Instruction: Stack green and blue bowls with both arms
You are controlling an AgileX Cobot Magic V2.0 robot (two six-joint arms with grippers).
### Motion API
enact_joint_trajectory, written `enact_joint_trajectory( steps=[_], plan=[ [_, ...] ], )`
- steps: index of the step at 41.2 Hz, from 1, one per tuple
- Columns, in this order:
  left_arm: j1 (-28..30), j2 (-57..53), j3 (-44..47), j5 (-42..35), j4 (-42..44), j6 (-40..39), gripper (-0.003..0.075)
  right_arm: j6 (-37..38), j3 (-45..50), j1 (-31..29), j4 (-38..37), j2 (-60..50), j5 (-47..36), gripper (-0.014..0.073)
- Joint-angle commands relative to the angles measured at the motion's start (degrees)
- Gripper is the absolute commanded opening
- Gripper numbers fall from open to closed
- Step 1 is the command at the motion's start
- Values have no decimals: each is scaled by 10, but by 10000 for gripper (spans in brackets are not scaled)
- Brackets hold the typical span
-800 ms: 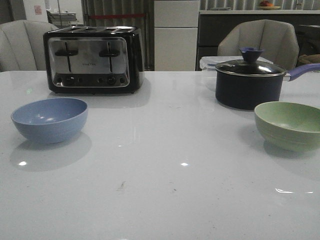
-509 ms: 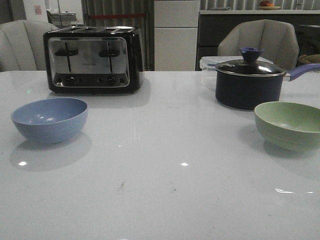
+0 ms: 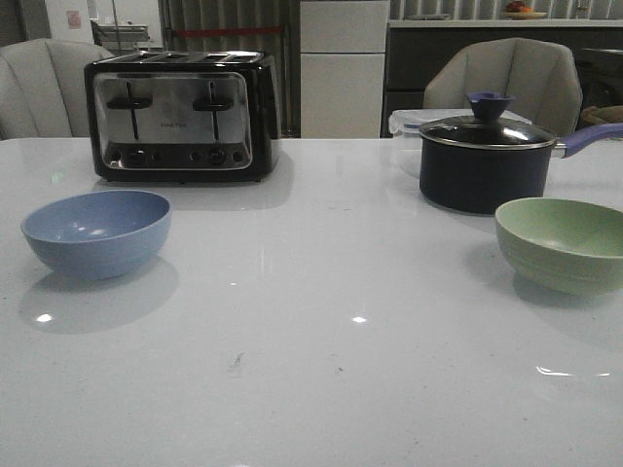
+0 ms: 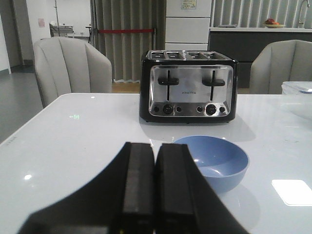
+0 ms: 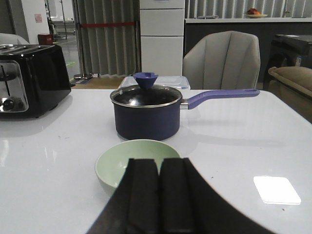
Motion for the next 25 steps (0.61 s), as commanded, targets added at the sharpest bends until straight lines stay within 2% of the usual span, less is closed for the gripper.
enact_joint_trajectory(
  steps=[1, 7, 12, 19, 25],
  plan=[
    [-4, -11, 2, -50, -1, 0, 93, 0, -3, 2, 0, -12, -64, 57],
    [-4, -11, -11, -113, 9, 3, 93, 0, -40, 2, 0, -12, -60, 57],
    [-4, -9, -73, -91, 9, -1, 93, 0, -114, 2, 0, -11, -2, 57],
    [-4, 29, -206, 15, 9, -1, 93, 0, -229, 2, 0, 30, 96, 57],
    [-4, 104, -319, 122, 9, -1, 93, 0, -313, 2, 0, 105, 167, 57]
  ],
)
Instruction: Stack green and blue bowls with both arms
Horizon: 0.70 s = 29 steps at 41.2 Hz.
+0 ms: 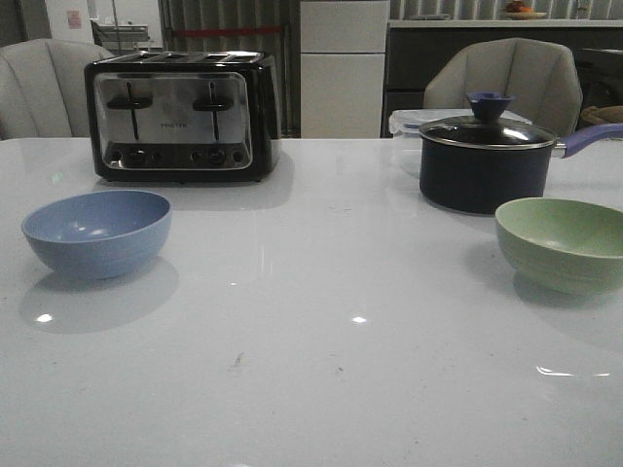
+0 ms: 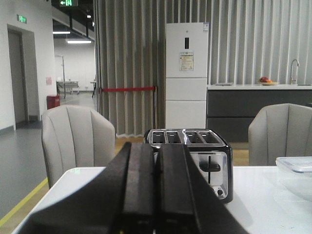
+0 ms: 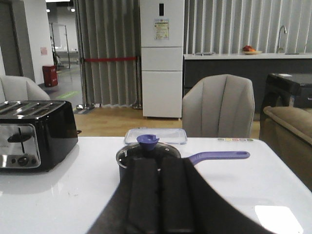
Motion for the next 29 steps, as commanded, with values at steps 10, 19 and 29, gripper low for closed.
enact_joint_trajectory(
  steps=[10, 19, 29],
  plan=[
    [-4, 154, -129, 134, 0, -2, 93, 0, -114, 2, 0, 177, 104, 57],
    [-4, 222, -129, 203, 0, -2, 93, 0, -114, 2, 0, 273, 155, 57],
    [-4, 281, -129, 220, -7, -2, 93, 0, -114, 2, 0, 374, 166, 57]
  ],
)
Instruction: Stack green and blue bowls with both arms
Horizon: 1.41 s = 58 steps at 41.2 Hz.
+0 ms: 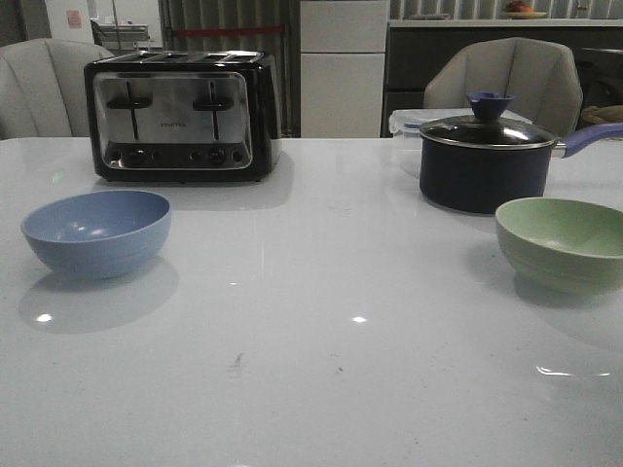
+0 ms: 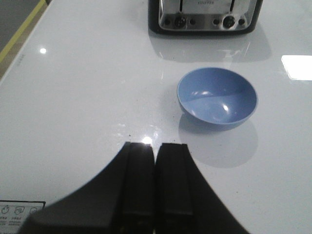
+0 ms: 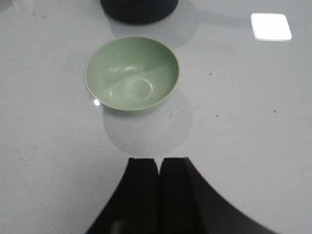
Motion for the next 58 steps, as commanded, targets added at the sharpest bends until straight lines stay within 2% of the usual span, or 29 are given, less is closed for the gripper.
enact_joint_trajectory(
  steps=[1, 3, 6, 8, 10, 12, 16, 24, 30, 42, 58],
  plan=[
    [-4, 23, -20, -40, -6, -2, 93, -1, -21, 2, 0, 38, -31, 59],
    [-4, 31, -20, -41, -6, -2, 101, -1, -21, 2, 0, 53, -30, 69],
    [-4, 42, -20, -44, -6, -2, 164, -1, -21, 2, 0, 76, -30, 151],
    [-4, 46, -20, -46, -6, -2, 251, -1, -21, 2, 0, 92, -34, 257],
    [-4, 49, -20, -49, -6, -2, 378, -1, -21, 2, 0, 107, -39, 395],
    [-4, 50, -20, -51, -6, -2, 482, -1, -23, 1, 0, 122, -43, 491],
    [-4, 50, -20, -57, -7, -2, 580, -1, -33, 0, 0, 155, -47, 571],
    [-14, 50, -20, -59, -39, 32, 582, -1, -101, -34, 7, 247, -20, 572],
    [-58, 50, -5, -73, -76, 80, 582, -29, -168, -72, 26, 327, 13, 572],
    [-130, 50, 4, -92, -76, 88, 582, -206, -311, -134, 226, 500, 66, 572],
    [-132, 50, 4, -95, -76, 88, 582, -222, -413, -130, 228, 651, 69, 564]
  ],
)
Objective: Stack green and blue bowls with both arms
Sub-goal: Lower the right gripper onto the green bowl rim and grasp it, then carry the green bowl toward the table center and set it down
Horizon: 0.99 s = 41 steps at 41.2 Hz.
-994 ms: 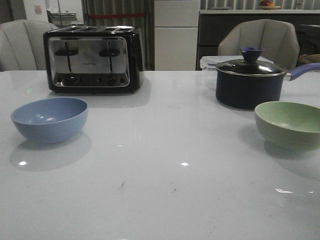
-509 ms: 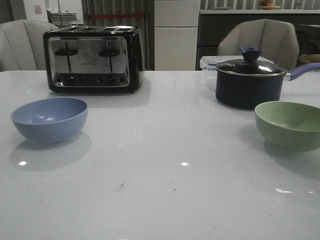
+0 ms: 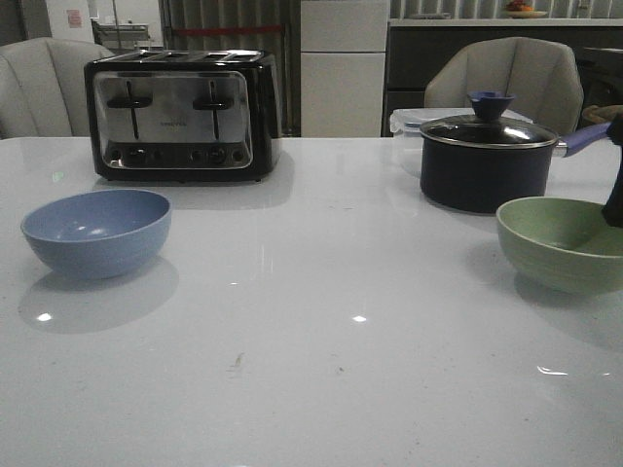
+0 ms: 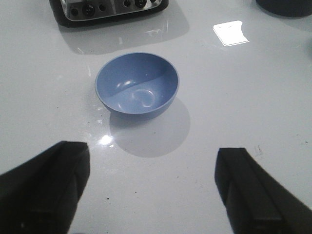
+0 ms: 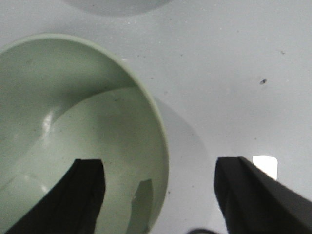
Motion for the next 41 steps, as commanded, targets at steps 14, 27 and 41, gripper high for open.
enact_joint_trajectory(
  steps=[14, 27, 41],
  plan=[
    [-4, 3, -16, -45, -6, -1, 581, -15, -47, -1, 12, 13, 7, 181],
    [-4, 3, -16, -45, -6, -1, 581, -15, -47, 31, -10, -21, 17, 76],
    [-4, 3, -16, -46, -6, -1, 581, -14, -72, 237, -46, -66, 41, 76]
  ],
)
